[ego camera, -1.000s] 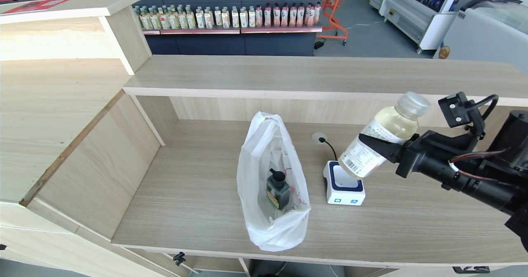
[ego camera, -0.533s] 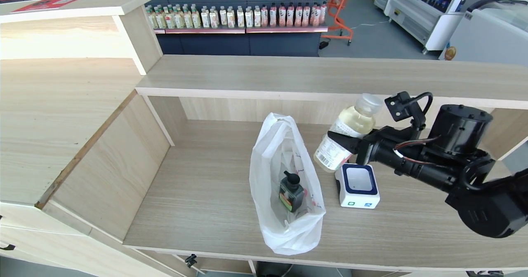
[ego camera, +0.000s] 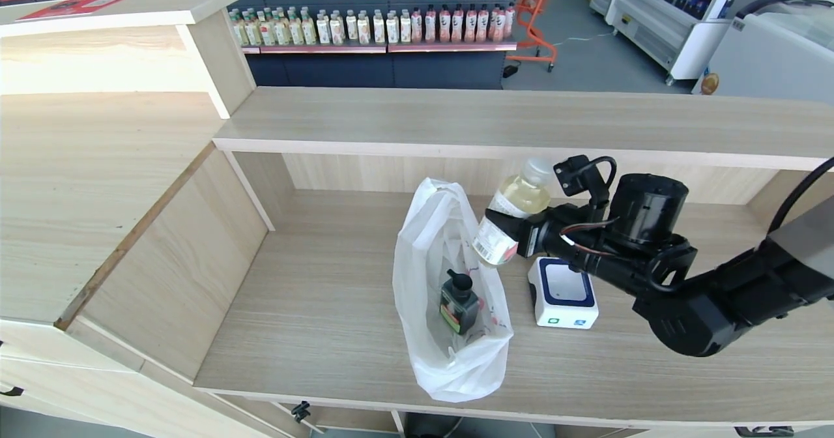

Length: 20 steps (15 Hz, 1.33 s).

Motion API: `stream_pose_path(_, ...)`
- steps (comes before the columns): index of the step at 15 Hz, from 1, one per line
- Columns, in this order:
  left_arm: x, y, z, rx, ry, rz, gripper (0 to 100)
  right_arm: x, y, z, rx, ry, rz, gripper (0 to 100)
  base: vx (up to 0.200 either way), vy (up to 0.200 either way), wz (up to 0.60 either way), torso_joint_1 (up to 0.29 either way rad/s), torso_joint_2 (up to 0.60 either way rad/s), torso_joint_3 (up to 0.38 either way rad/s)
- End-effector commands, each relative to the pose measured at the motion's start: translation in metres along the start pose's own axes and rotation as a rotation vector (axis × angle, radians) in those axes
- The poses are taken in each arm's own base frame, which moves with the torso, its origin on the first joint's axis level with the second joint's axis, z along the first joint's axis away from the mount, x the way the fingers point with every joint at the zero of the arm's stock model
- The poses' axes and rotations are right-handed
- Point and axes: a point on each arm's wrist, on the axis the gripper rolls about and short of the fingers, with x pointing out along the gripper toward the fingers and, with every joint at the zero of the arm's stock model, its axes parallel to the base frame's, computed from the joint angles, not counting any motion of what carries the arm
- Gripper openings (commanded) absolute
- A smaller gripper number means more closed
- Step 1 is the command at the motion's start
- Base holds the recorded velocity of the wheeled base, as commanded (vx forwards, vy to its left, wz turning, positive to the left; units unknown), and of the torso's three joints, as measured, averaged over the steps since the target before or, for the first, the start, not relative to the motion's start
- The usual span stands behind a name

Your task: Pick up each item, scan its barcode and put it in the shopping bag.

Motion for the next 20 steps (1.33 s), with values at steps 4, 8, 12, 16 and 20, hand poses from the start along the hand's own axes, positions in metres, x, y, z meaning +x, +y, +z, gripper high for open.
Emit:
stream_pose_path(4, 0.000, 0.000, 0.000, 0.000, 0.000, 0.000, 100, 0.048, 0.000, -0.023, -0.003, -0.012, 0.012, 0, 0.000, 0.000, 0.00, 0.000, 0.00, 0.000)
stream_pose_path(8, 0.000, 0.000, 0.000, 0.000, 0.000, 0.000, 100, 0.073, 0.005, -0.035, -0.007, -0.028, 0.017, 0, 0.000, 0.000, 0.00, 0.000, 0.00, 0.000)
stream_pose_path(12, 0.000, 0.000, 0.000, 0.000, 0.000, 0.000, 100, 0.088, 0.006, -0.055, -0.005, -0.010, 0.010, 0, 0.000, 0.000, 0.00, 0.000, 0.00, 0.000)
stream_pose_path(16, 0.000, 0.000, 0.000, 0.000, 0.000, 0.000, 100, 0.092, -0.001, -0.081, -0.090, 0.006, -0.026, 0, 0.000, 0.000, 0.00, 0.000, 0.00, 0.000)
stream_pose_path(20, 0.000, 0.000, 0.000, 0.000, 0.000, 0.000, 100, 0.093, -0.006, -0.103, -0.195, -0.001, -0.034, 0, 0.000, 0.000, 0.00, 0.000, 0.00, 0.000)
